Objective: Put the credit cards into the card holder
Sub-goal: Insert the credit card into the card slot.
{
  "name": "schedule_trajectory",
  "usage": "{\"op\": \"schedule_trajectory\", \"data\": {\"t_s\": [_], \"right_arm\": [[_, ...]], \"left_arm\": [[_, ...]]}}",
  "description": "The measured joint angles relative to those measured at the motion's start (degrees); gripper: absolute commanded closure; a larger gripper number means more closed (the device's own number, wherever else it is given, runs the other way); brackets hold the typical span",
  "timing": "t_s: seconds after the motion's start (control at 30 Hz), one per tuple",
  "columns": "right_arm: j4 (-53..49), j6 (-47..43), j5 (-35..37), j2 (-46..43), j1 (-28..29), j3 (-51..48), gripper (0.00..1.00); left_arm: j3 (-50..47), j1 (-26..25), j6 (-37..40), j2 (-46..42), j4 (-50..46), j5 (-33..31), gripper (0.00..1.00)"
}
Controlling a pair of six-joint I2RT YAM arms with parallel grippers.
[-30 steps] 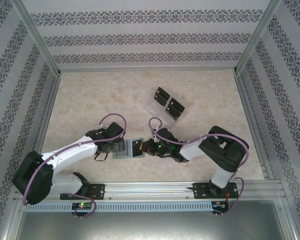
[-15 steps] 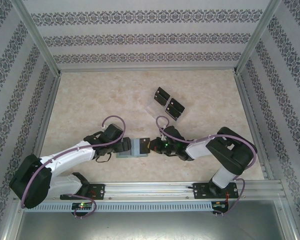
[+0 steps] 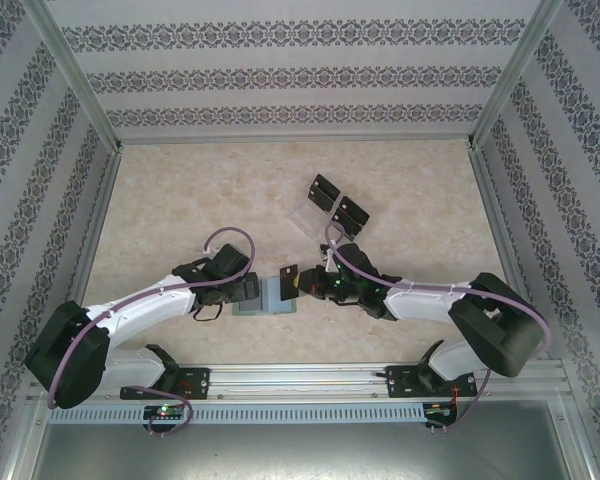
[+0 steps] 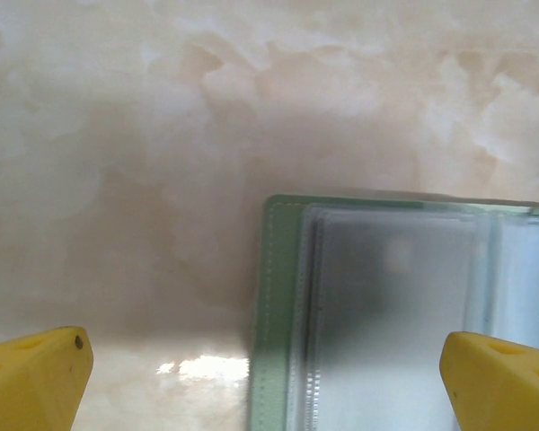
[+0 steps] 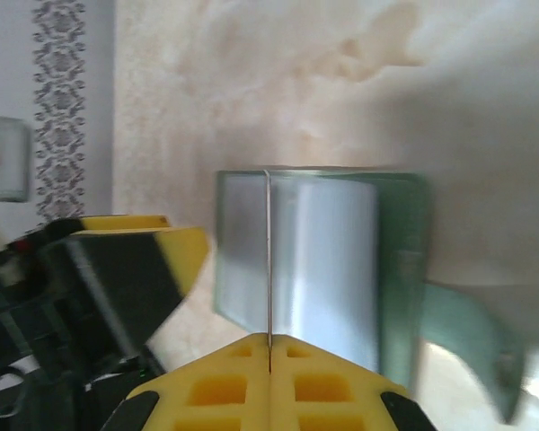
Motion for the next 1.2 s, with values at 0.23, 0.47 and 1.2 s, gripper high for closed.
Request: {"op": "schedule_trajectory", "data": {"t_s": [0.23, 0.47, 1.2], "right_arm": [[2.21, 1.53, 0.37, 2.93, 2.89, 2.67, 1.0], [7.85, 3.52, 2.69, 9.57, 4.85, 2.03, 1.0], [19.12, 4.98, 4.83, 16.9, 5.49, -0.07, 1.0]], "left_arm": [[1.81, 0.0, 0.72, 1.73, -2.58, -2.12, 0.0], [1.36, 0.0, 1.51, 1.84, -2.91, -2.12, 0.0], [-1.2, 0.0, 1.49, 3.15, -3.02, -2.97, 0.0]]}}
